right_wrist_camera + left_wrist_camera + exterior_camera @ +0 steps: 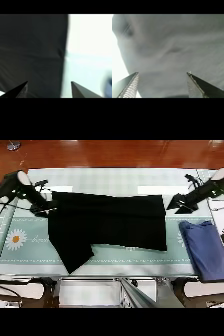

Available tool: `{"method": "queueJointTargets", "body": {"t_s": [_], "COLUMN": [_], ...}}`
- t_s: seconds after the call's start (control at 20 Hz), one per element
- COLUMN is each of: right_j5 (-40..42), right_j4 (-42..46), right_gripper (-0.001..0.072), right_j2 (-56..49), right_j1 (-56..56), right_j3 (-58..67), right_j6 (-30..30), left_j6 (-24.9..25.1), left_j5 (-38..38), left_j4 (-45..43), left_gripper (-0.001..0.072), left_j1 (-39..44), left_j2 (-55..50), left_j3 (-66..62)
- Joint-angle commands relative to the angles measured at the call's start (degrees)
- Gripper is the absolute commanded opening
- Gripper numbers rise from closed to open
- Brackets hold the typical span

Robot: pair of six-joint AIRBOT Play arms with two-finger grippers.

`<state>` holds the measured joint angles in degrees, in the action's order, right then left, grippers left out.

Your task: Fold the shirts.

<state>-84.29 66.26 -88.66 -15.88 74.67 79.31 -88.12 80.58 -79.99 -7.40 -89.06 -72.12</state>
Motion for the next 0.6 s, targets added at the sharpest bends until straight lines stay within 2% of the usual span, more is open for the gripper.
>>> {"method": "queueJointTargets", "body": {"t_s": [0.0,0.15,0.3,0.55], "right_j5": [8.35,17.97,21.33,20.22], "right_j4": [-0.68,-9.60,-19.17,-21.46], "right_gripper": [0.0619,0.0619,0.0618,0.0618], "right_j2": [12.55,25.94,34.60,37.88], "right_j1": [-5.55,-6.82,-6.40,-6.40], "right_j3": [-14.91,-34.38,-45.72,-49.09], "right_j6": [-0.55,-5.01,-9.16,-9.62], "left_j6": [1.25,4.92,6.71,12.72], "left_j5": [0.87,0.37,-3.19,-8.57], "left_j4": [0.85,12.37,23.80,30.14], "left_gripper": [0.0705,0.0705,0.0705,0.0705], "left_j1": [-8.22,-22.73,-32.72,-29.33], "left_j2": [9.20,19.32,25.66,27.26], "left_j3": [9.68,23.56,35.63,45.59]}}
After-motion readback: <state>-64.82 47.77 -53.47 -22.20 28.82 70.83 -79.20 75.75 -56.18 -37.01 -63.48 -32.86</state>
